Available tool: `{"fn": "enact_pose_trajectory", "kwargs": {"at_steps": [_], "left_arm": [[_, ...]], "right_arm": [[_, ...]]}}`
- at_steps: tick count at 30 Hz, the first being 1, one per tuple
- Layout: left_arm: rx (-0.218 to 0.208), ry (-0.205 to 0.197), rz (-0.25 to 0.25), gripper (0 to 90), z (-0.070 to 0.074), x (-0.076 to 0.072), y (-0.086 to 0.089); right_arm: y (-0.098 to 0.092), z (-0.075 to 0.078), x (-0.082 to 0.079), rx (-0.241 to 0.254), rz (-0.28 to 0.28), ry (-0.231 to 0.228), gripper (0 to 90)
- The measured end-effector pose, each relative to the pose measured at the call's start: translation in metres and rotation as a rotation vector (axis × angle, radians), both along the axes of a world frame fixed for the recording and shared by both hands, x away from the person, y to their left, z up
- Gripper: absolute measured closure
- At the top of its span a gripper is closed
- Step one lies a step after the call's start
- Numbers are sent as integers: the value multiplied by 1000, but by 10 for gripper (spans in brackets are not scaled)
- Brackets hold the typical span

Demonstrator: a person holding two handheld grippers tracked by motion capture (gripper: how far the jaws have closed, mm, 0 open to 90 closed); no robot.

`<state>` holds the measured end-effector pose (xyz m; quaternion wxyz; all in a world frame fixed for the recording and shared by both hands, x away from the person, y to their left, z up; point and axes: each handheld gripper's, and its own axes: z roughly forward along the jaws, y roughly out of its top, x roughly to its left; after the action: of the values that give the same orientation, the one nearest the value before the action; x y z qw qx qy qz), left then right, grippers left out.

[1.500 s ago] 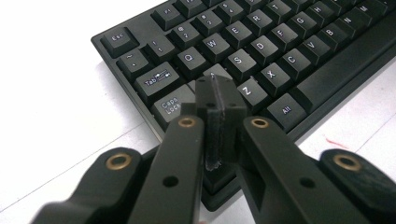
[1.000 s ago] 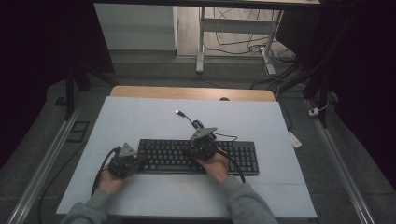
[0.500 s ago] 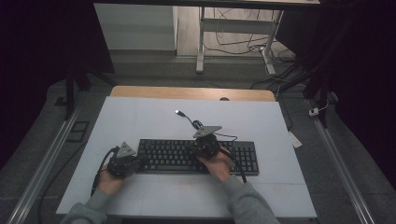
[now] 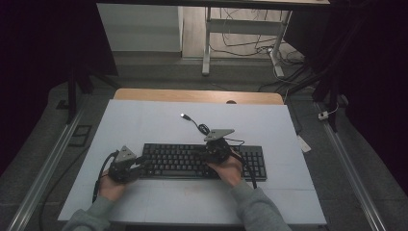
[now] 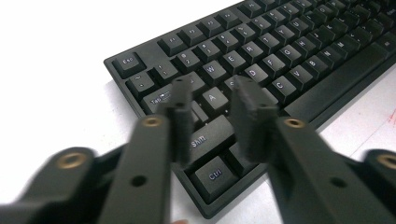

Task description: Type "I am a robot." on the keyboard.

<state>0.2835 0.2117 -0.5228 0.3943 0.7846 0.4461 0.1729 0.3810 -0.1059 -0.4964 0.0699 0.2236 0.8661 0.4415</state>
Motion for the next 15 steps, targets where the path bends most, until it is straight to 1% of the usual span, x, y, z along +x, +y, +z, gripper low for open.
{"fn": "enact_pose_trajectory", "kwargs": {"at_steps": [2,4,6,11,15], "left_arm": [[-3,4,5,592,0,0,0],[-7,6,6,563,0,0,0],[-6,7,6,533,0,0,0],[-10,12,8,486,0,0,1],[-13,21,11,455,0,0,3]], "right_arm": [[-2,1,-2,7,0,-4,638],[-4,2,-3,11,1,-2,585],[-6,3,-4,9,5,-2,550],[-10,5,-7,15,9,-11,512],[-14,6,-8,21,8,-11,500]]}}
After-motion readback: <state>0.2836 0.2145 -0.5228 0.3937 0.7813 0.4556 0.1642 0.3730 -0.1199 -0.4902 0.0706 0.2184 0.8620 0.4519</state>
